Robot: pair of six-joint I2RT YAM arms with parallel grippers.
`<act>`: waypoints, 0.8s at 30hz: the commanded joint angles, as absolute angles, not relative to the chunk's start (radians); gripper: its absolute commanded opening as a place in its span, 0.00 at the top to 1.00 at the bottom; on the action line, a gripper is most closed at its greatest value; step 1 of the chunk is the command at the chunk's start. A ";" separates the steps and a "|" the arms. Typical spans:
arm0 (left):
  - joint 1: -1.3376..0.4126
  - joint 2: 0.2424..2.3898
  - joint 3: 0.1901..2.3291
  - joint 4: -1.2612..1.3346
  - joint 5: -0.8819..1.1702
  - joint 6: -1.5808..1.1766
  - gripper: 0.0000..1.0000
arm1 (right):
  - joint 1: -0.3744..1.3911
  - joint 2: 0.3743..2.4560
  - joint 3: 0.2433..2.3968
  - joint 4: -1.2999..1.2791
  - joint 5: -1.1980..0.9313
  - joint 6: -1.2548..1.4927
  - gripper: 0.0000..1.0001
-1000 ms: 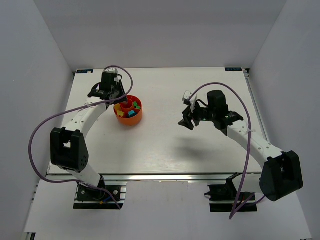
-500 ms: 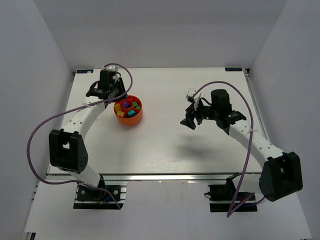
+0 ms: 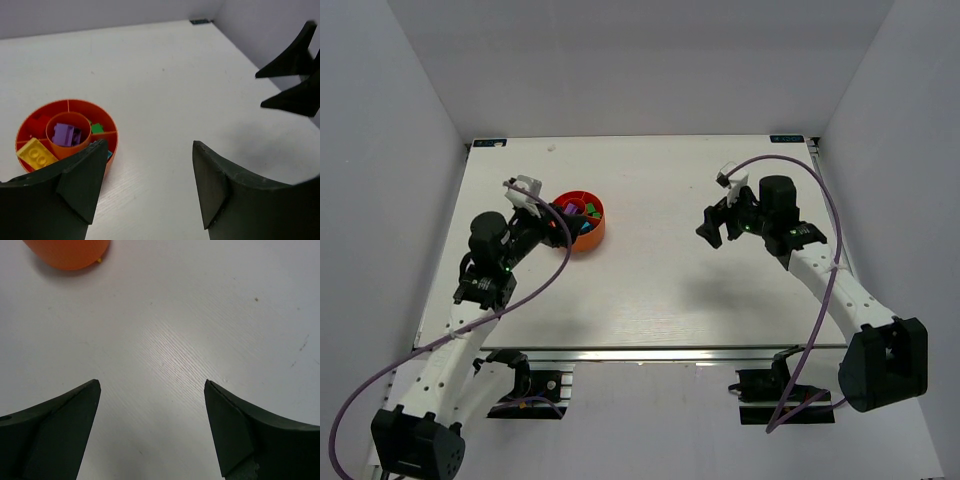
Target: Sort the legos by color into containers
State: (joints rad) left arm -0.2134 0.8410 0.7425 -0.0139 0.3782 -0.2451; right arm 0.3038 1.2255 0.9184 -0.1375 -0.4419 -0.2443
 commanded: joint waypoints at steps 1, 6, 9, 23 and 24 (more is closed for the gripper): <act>-0.213 0.830 0.661 0.026 0.451 -0.154 0.22 | 0.293 1.226 0.951 -0.208 -0.351 -0.221 0.11; -0.233 0.749 0.600 0.011 0.450 -0.078 0.20 | 0.278 1.155 0.887 -0.201 -0.341 -0.224 0.11; -0.242 0.726 0.598 -0.035 0.410 -0.058 0.19 | 0.265 1.096 0.821 -0.134 -0.328 -0.219 0.11; -0.242 0.706 0.577 -0.044 0.333 -0.054 0.04 | 0.137 0.996 0.727 -0.069 -0.347 -0.167 0.11; -0.242 0.704 0.577 -0.048 0.330 -0.055 0.03 | 0.133 0.994 0.729 -0.066 -0.347 -0.161 0.11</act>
